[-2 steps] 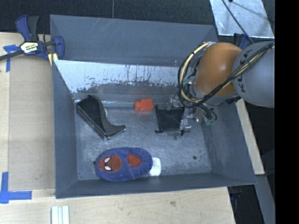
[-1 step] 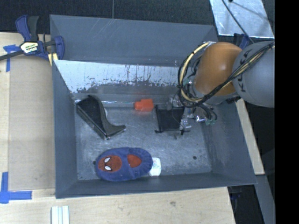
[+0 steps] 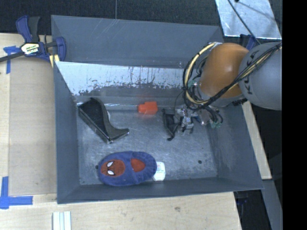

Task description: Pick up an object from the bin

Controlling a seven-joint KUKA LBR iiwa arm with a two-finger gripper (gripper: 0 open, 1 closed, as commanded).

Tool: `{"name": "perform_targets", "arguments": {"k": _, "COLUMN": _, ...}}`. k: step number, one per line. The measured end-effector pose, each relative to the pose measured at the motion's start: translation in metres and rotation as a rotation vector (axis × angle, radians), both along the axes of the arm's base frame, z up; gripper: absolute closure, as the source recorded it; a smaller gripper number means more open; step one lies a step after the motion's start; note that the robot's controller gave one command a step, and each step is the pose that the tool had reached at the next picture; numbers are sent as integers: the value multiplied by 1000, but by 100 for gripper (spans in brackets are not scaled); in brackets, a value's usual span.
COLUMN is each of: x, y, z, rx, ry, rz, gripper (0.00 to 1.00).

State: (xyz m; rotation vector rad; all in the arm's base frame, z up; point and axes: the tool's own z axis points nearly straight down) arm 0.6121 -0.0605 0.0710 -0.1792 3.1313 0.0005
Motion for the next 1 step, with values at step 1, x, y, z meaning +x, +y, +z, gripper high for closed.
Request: {"name": "perform_targets", "arguments": {"k": 1, "x": 3, "y": -1, "z": 62, "rx": -2, "ry": -6, "rz": -1, "gripper": 100}}
